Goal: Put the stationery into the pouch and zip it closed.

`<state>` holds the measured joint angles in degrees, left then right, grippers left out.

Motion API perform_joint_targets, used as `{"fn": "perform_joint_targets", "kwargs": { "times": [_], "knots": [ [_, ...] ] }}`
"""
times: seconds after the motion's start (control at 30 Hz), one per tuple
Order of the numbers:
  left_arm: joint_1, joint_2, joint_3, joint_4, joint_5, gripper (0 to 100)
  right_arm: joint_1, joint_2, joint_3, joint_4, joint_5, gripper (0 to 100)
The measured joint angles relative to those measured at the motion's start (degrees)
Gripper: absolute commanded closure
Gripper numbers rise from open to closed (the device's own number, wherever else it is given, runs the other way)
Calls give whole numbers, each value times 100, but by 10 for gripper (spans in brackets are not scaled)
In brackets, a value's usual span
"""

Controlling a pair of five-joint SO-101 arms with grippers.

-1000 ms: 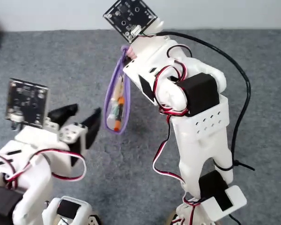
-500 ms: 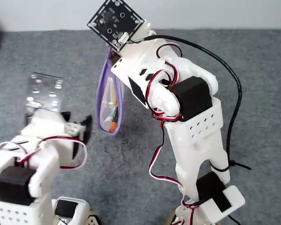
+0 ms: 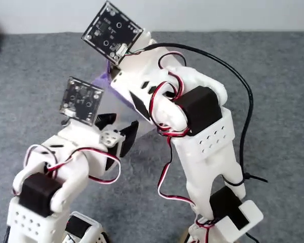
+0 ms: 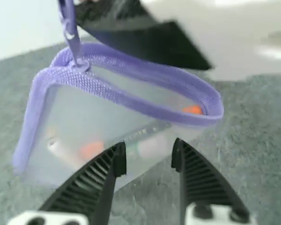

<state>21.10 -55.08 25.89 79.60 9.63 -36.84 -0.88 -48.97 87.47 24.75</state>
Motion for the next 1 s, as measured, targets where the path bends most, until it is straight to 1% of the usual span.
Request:
{"fn": "perform_joint_targets", "kwargs": {
  "times": [0.13,0.23,0.33,0.5,0.67,0.87,1.0],
  "knots": [
    [0,9,220,-35,9,827,-35,-18,-9,633,-290,991],
    [0,9,220,-44,18,827,-18,-62,-9,1213,-651,991],
    [0,9,220,-44,18,827,-18,-70,-9,1292,-1055,991],
    [-18,9,211,-35,18,827,-35,-70,-9,1292,-1327,991],
    [-721,9,-211,246,-53,827,-229,-70,-9,1292,-1459,991],
    [-1530,0,-695,475,-686,827,-484,-70,-9,1301,-1477,991],
    [-1793,0,-791,475,-993,827,-607,-70,-9,1301,-1477,991]
  ]
}}
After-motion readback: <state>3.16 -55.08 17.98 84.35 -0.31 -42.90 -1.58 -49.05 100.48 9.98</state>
